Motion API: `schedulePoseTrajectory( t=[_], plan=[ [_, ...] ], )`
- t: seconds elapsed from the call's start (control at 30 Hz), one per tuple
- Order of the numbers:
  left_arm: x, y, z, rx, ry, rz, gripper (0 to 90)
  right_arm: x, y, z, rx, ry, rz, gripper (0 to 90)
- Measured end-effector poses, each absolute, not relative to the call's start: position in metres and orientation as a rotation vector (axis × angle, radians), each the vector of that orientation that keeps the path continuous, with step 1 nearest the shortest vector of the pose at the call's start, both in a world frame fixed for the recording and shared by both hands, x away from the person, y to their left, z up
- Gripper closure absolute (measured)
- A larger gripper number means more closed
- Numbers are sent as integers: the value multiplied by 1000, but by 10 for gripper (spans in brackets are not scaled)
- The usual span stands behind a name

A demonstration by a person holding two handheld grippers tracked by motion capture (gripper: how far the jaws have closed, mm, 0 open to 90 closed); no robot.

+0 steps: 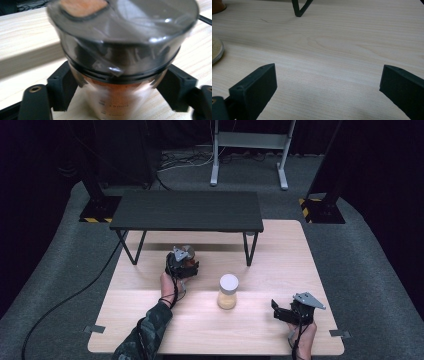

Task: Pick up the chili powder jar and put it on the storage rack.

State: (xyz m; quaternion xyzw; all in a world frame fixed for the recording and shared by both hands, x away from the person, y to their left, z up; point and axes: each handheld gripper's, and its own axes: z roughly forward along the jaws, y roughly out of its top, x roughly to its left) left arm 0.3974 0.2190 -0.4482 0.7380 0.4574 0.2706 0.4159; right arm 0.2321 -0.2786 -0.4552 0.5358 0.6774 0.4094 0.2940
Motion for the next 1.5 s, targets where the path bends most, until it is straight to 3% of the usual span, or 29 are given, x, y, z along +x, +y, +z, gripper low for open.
schedulePoseTrajectory(
  t=[0.17,1.5],
  plan=[
    [396,222,-452,1825,1150,681,310,232,-279,-455,1426,1805,1093,1],
    [390,229,-436,1852,1133,670,318,232,-280,-456,1425,1803,1101,7]
  ],
)
